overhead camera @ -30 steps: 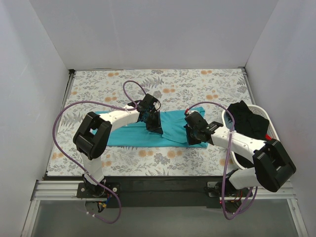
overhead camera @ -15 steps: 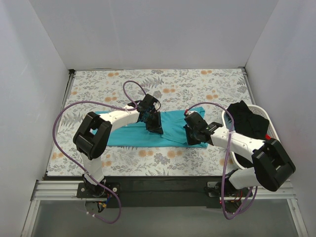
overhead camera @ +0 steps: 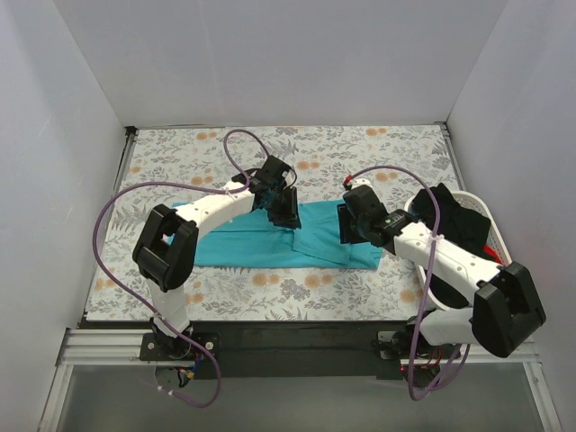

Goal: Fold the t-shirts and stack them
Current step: Fold the tshirt

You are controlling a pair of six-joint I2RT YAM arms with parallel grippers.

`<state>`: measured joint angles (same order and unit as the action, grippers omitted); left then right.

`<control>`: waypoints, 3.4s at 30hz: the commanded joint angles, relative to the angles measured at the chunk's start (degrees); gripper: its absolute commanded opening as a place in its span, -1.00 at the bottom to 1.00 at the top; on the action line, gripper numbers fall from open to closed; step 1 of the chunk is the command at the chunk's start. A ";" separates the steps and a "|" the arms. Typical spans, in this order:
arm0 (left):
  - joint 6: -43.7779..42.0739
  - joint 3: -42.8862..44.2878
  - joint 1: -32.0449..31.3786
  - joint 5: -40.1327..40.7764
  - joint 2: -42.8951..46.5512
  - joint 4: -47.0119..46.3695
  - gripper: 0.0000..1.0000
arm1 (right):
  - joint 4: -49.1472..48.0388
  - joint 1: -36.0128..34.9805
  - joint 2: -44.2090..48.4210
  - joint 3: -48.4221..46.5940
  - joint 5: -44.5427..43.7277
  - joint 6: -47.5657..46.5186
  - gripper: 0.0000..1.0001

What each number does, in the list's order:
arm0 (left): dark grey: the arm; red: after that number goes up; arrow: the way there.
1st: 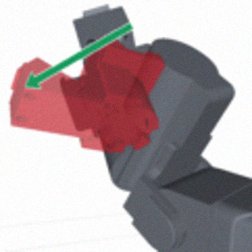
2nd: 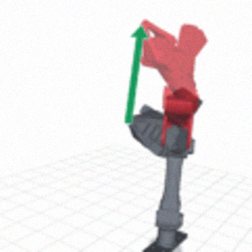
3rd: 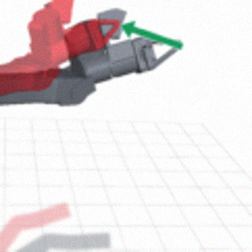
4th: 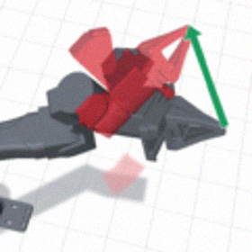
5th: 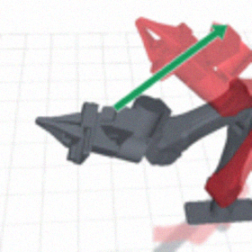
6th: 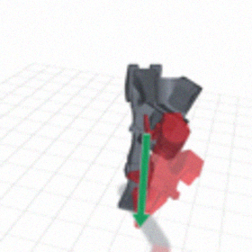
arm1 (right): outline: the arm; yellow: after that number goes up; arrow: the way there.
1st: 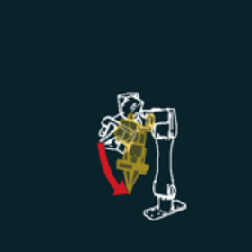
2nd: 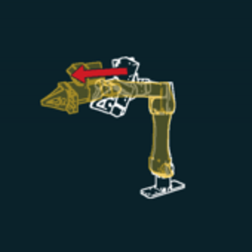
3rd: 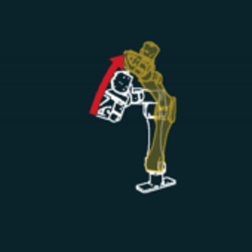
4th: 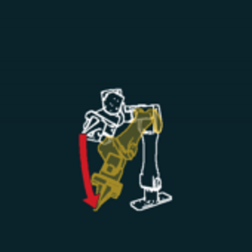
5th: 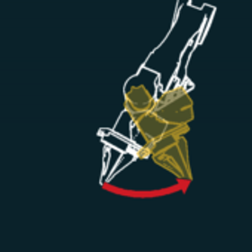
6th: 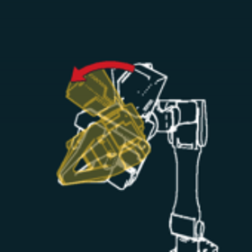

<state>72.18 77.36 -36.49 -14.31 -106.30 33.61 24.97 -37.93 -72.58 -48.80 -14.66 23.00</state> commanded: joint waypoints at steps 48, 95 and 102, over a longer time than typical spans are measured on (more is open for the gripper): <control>11.92 -12.93 27.43 13.25 2.77 -7.15 -0.52 | -10.46 19.73 -39.22 -23.64 5.60 -4.46 -0.17; 10.34 -25.24 8.10 18.89 11.38 -7.50 -0.52 | -14.34 11.56 -32.70 -15.07 5.60 -0.32 0.26; 25.09 -23.66 4.68 15.10 9.10 -11.27 -0.54 | -9.60 16.31 -50.69 -40.95 8.15 -8.41 0.27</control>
<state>88.44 53.25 -29.50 3.97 -95.04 24.34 12.49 -23.64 -115.77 -78.94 -7.35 19.49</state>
